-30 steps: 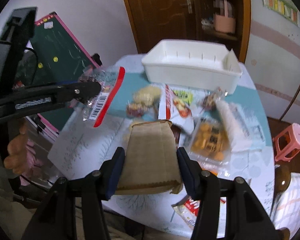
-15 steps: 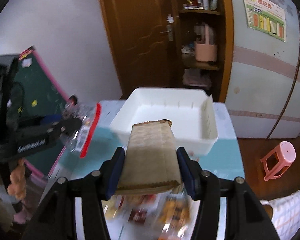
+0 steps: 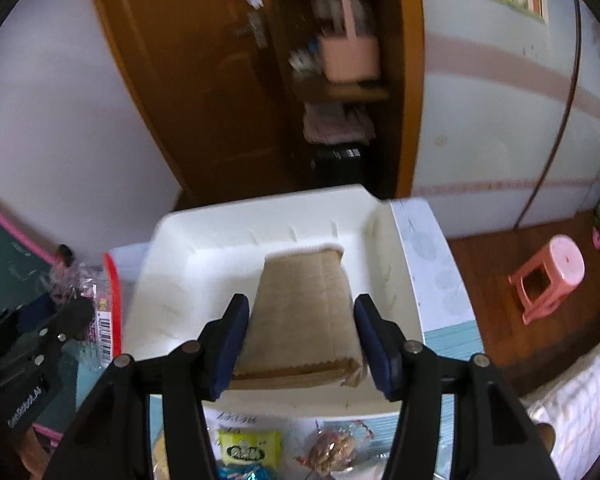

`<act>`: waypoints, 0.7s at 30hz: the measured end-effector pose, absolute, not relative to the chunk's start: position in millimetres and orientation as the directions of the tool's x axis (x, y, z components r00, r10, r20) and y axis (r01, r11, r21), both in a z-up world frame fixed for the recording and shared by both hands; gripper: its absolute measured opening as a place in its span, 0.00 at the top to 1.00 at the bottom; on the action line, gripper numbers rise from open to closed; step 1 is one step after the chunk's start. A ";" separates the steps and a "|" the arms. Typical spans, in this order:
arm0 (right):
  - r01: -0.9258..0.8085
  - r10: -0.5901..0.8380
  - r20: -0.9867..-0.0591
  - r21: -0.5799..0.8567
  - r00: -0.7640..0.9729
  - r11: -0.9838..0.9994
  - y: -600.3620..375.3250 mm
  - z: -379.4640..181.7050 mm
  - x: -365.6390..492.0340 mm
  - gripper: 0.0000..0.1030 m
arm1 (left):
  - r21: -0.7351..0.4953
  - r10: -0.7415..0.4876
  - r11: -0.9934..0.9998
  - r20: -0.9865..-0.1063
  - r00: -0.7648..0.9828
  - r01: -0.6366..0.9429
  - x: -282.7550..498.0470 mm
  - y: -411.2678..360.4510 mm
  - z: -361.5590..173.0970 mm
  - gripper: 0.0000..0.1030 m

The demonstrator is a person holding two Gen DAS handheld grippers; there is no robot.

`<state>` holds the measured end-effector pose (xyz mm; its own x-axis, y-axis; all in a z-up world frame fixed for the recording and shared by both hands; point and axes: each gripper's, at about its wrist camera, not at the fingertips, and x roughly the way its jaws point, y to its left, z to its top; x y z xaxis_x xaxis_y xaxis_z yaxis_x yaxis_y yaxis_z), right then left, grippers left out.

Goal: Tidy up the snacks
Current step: 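Carry both snacks into the white bin and open both grippers, then withdraw both tools from the bin back over the snacks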

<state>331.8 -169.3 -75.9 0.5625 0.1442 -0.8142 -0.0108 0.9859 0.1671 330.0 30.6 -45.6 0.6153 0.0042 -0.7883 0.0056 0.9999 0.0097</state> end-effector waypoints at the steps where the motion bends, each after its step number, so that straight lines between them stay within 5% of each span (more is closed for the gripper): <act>1: -0.009 0.153 -0.821 0.178 0.550 0.984 -170.2 -80.6 332.3 0.46 | -0.019 -0.015 1.000 -0.801 0.599 0.000 336.1 33.2 -52.7 0.09; 14: -0.048 0.246 -0.778 0.268 0.578 0.962 -171.0 -78.2 304.3 0.40 | -0.066 -0.085 0.996 -0.784 0.615 0.053 310.9 27.6 -64.6 0.08; 21: -0.099 0.207 -0.715 0.190 0.668 0.977 -164.6 -49.6 255.7 0.40 | -0.081 -0.079 0.996 -0.741 0.667 0.028 265.3 32.1 -30.5 0.08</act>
<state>255.7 -164.6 -49.6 0.6678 0.2068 -0.7151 -0.0992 0.9768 0.1898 265.3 32.1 -30.5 0.6671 -0.0790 -0.7408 0.0281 0.9963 -0.0809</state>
